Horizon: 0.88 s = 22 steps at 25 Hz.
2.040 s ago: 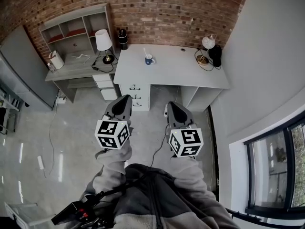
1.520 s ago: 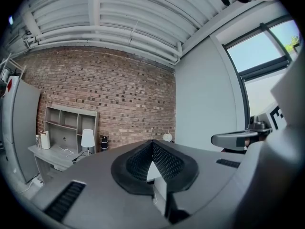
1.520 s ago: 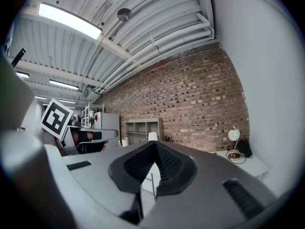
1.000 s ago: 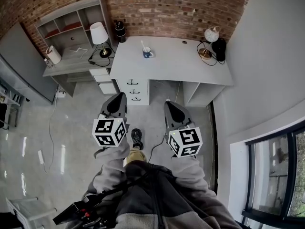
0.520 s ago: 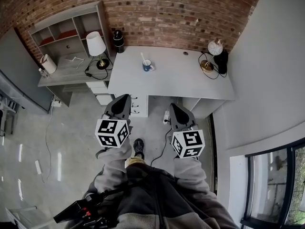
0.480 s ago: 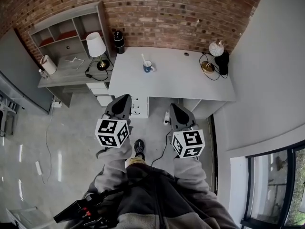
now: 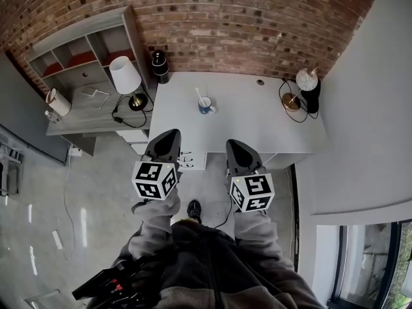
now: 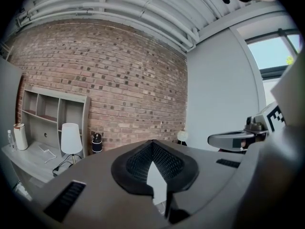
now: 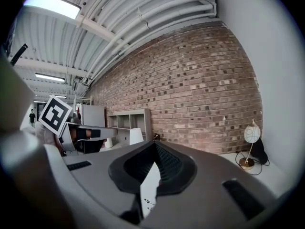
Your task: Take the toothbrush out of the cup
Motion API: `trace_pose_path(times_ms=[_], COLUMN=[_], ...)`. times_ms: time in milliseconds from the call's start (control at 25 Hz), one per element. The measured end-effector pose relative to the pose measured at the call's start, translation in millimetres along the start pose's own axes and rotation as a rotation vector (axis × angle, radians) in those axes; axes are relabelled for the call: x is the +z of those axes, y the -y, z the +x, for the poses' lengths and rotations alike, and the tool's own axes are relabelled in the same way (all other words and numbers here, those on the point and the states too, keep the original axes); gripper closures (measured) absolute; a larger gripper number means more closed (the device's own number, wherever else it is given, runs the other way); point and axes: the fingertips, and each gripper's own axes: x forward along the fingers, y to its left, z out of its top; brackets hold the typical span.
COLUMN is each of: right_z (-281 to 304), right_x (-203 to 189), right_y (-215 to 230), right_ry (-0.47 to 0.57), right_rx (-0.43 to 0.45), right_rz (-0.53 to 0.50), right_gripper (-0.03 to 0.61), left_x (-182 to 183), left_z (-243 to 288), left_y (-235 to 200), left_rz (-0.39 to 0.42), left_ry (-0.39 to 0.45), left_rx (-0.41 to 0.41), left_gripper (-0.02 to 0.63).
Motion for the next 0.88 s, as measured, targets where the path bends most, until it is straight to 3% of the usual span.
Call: trace_pose_path(times_ms=[440,880], right_z=[99.4,135.6], right_x=[-2.1,-52.7], right_y=[28.5,45.0], right_ry=[-0.068,-0.229], right_rx=[-0.047,-0.034], right_rz=[0.006,0.022], right_gripper=[0.578,0.578], left_x=[-10.3,-70.5], left_z=[87.6,127.1], left_y=[-66.2,-83.2], left_rz=[-0.042,-0.131], left_ry=[-0.056,-0.18], left_rx=[-0.048,-0.035], left_gripper=[0.611,0.611])
